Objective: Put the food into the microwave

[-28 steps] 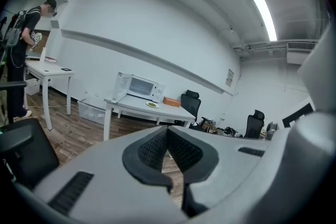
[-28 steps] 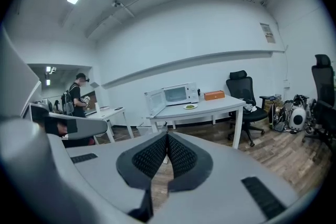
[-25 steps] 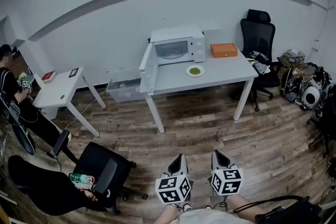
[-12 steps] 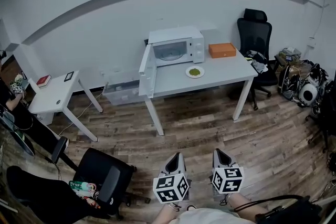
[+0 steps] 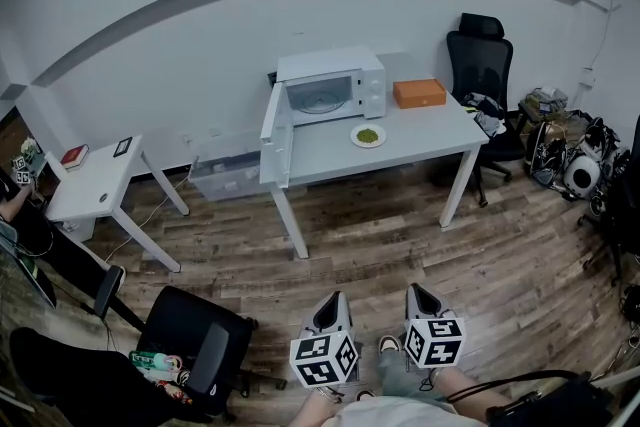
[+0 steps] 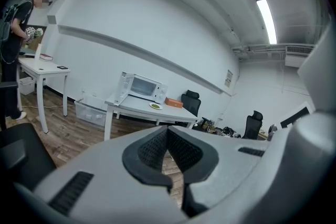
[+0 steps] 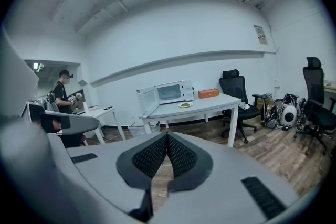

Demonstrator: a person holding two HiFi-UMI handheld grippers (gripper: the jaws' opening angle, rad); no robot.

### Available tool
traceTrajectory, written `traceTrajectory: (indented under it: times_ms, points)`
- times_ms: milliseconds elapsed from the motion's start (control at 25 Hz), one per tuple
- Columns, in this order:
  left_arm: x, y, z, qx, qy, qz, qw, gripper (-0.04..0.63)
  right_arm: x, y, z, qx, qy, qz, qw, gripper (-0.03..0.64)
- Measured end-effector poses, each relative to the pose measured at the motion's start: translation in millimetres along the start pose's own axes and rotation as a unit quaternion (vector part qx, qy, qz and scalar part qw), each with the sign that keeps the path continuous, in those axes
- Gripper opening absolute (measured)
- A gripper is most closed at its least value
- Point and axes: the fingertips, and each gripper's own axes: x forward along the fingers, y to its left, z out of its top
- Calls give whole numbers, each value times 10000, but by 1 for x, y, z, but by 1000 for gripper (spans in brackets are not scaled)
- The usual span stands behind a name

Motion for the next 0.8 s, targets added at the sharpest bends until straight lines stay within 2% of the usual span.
traceTrajectory:
  times_ms: [800]
  points:
    - [58, 22, 12, -52, 162, 157, 9997, 3, 64, -11, 18, 90, 135, 111, 9998, 17]
